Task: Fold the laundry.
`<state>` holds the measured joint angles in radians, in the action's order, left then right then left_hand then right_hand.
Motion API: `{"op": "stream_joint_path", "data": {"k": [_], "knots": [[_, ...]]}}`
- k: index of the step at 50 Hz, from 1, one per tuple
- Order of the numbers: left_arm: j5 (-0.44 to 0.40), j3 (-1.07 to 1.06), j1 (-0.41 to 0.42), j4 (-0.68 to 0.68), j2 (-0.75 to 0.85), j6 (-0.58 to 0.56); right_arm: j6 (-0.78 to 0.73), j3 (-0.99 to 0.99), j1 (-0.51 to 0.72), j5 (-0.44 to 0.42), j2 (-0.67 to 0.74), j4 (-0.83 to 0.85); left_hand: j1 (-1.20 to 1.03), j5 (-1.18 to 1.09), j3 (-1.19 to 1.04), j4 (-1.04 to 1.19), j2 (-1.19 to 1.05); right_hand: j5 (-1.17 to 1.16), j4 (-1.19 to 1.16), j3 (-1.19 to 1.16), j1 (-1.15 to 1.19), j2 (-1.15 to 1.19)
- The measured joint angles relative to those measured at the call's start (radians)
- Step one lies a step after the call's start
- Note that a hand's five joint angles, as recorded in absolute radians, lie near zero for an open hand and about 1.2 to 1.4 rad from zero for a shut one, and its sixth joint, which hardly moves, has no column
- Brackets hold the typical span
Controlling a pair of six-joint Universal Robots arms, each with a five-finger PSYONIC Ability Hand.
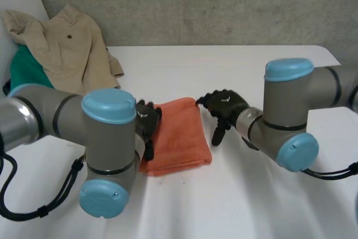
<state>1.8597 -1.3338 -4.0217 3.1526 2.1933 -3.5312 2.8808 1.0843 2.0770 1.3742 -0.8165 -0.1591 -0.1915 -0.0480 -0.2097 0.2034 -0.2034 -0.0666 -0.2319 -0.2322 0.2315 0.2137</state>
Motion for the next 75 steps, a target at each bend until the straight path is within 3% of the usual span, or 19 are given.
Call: {"op": "stream_joint_path", "data": {"k": [7,11,17,21,32,38,40,42,47,54,60,69,75], "knots": [[-0.033,-0.015,-0.004,0.037,-0.133,0.007,0.139,0.16,-0.005,0.011,-0.156,0.093,0.0,0.0,0.0,0.0,0.0,0.01,0.0,0.0,0.0,-0.002],[-0.111,-0.05,-0.019,0.059,-0.22,0.013,0.246,0.298,-0.007,0.008,-0.221,0.16,0.0,0.0,0.0,0.0,0.0,0.008,-0.002,-0.001,0.002,0.0],[-0.254,-0.108,-0.05,0.069,-0.301,0.039,0.376,0.445,-0.003,-0.007,-0.24,0.213,0.0,0.0,0.0,0.0,0.0,-0.003,-0.002,-0.002,0.003,0.0],[-0.296,-0.128,-0.059,0.068,-0.315,0.064,0.417,0.477,0.002,-0.023,-0.209,0.239,0.0,0.0,0.0,0.0,0.0,-0.033,-0.032,-0.032,0.018,0.046],[-0.302,-0.151,-0.06,0.068,-0.309,0.085,0.441,0.415,0.027,-0.042,-0.081,0.299,0.0,0.0,0.0,0.0,0.0,-0.234,-0.242,-0.244,0.22,0.265],[-0.3,-0.157,-0.06,0.07,-0.306,0.085,0.454,0.368,0.042,-0.039,-0.041,0.309,0.0,0.0,0.0,0.0,0.0,-0.442,-0.458,-0.456,0.345,0.439],[-0.299,-0.16,-0.06,0.072,-0.306,0.085,0.461,0.351,0.045,-0.035,-0.029,0.321,0.0,0.0,0.0,0.0,0.0,-0.714,-0.721,-0.671,0.453,0.633],[-0.299,-0.162,-0.061,0.073,-0.306,0.084,0.465,0.339,0.047,-0.031,-0.022,0.331,0.0,0.0,0.0,0.0,0.0,-0.845,-0.879,-0.768,0.453,0.703],[-0.3,-0.165,-0.061,0.075,-0.306,0.084,0.468,0.313,0.048,-0.015,-0.016,0.348,0.0,0.0,0.0,0.0,0.0,-0.891,-0.959,-0.859,0.453,0.71],[-0.301,-0.166,-0.063,0.078,-0.308,0.084,0.464,0.173,0.032,0.083,0.02,0.355,0.0,0.0,0.0,0.0,0.0,-0.911,-0.967,-0.885,0.453,0.71],[-0.301,-0.163,-0.067,0.092,-0.307,0.084,0.446,-0.005,-0.05,0.148,0.099,0.336,0.0,0.0,0.0,0.0,0.0,-0.931,-0.968,-0.952,0.453,0.71],[-0.301,-0.141,-0.074,0.109,-0.299,0.084,0.356,-0.457,-0.253,0.274,0.332,0.261,0.0,0.0,0.0,0.0,0.0,-0.958,-0.968,-0.959,0.453,0.71],[-0.301,-0.118,-0.072,0.112,-0.28,0.083,0.308,-0.73,-0.339,0.312,0.481,0.187,0.0,0.0,0.0,0.0,0.0,-0.958,-0.968,-0.96,0.453,0.71]]}}
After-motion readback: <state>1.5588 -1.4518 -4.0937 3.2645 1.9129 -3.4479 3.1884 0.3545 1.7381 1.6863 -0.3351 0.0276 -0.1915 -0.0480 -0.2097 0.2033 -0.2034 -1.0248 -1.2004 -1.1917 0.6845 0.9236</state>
